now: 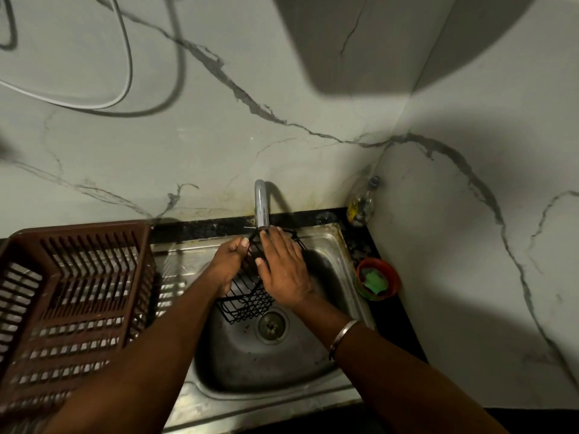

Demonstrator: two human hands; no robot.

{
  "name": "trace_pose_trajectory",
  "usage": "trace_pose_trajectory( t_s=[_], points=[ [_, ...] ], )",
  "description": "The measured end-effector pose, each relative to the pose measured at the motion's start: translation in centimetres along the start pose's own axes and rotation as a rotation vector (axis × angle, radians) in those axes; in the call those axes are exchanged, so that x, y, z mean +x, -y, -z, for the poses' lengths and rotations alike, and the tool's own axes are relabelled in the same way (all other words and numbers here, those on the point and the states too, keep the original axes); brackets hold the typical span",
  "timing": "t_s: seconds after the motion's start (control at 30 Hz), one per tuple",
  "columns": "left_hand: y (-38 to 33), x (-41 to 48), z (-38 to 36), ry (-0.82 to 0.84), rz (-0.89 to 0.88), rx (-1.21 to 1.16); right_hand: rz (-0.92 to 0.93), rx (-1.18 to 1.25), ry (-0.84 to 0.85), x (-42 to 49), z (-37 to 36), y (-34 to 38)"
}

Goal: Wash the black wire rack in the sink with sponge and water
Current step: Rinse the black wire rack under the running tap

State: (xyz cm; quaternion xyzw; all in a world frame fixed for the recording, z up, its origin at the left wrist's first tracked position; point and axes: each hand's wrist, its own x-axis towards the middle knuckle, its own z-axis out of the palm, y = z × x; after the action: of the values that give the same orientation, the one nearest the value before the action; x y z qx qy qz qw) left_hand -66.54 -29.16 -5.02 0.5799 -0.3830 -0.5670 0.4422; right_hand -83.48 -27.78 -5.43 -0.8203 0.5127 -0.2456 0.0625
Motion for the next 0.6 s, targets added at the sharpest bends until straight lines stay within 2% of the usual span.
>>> trace_pose_trajectory(
  t_s=[0.13, 0.23, 0.37, 0.5, 0.6],
  points=[
    [0.4, -0.5, 0.4, -0.017, 0.023, -0.017, -0.12, 0.128, -0.05, 1.0, 0.2, -0.4],
    [0.2, -0.7, 0.5, -0.033, 0.03, -0.067, -0.064, 0.149, -0.056, 1.5, 0.0, -0.5],
    [1.1, -0.8, 1.1, -0.01, 0.03, -0.089, -0.147, 0.174, -0.102, 2.5, 0.4, 0.4],
    [-0.6, -1.1, 0.5, 0.04, -0.035, -0.107, -0.066, 0.088, -0.114, 2.7, 0.2, 1.1],
    [-2.7, -0.8, -0.7, 0.024, -0.01, -0.127, -0.037, 0.047, -0.103, 2.3, 0.1, 2.1]
  ],
)
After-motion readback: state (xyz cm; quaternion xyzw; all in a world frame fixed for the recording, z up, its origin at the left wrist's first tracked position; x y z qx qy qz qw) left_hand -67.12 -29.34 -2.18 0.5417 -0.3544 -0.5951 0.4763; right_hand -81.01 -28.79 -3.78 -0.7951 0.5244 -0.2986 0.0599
